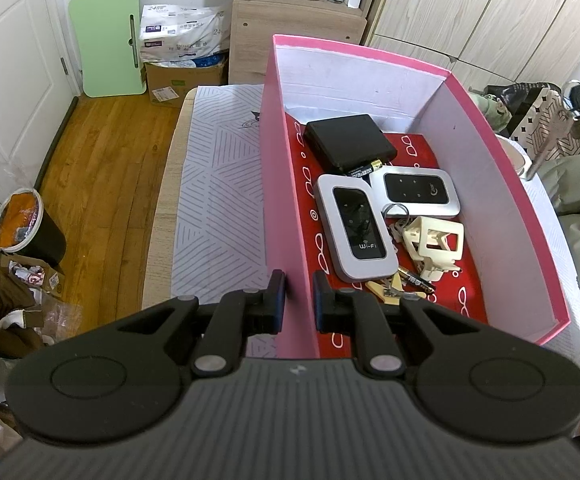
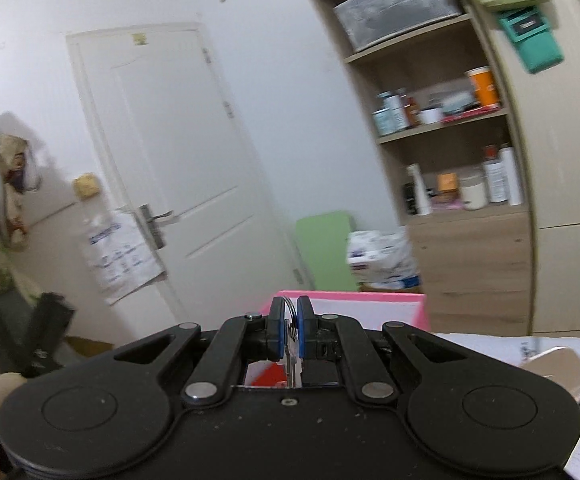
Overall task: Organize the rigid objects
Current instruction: 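Carry the keys into the pink box and open the right gripper, then grasp the purple star keychain with the right gripper, then lower the purple star keychain into the pink box and release it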
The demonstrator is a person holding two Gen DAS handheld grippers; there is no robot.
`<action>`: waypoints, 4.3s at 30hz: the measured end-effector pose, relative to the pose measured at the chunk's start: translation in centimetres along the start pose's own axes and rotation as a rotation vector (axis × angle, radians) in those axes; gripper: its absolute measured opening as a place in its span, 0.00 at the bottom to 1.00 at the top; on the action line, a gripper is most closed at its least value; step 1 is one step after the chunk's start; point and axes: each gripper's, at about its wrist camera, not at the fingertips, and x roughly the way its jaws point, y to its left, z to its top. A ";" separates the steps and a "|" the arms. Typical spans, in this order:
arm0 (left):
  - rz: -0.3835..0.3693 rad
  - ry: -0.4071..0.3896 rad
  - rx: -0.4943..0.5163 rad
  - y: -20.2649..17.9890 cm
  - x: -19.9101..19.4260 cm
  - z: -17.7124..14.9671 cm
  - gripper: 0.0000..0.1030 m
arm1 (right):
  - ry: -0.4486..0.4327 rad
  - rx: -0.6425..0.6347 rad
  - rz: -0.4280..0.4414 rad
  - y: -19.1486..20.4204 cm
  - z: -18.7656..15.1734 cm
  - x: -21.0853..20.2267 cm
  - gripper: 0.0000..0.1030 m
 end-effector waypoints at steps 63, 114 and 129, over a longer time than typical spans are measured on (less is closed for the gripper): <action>0.049 -0.008 0.032 -0.9 0.0 0.0 0.11 | 0.314 0.057 -0.502 -12.4 -7.2 -1.9 0.60; 0.088 -0.002 0.097 -2.0 -0.4 0.1 0.11 | 0.188 -0.077 -0.174 -0.8 -1.3 0.1 0.37; 0.040 -0.022 0.062 -1.1 -0.5 -0.1 0.11 | 0.509 0.186 0.077 -0.7 -2.1 13.0 0.37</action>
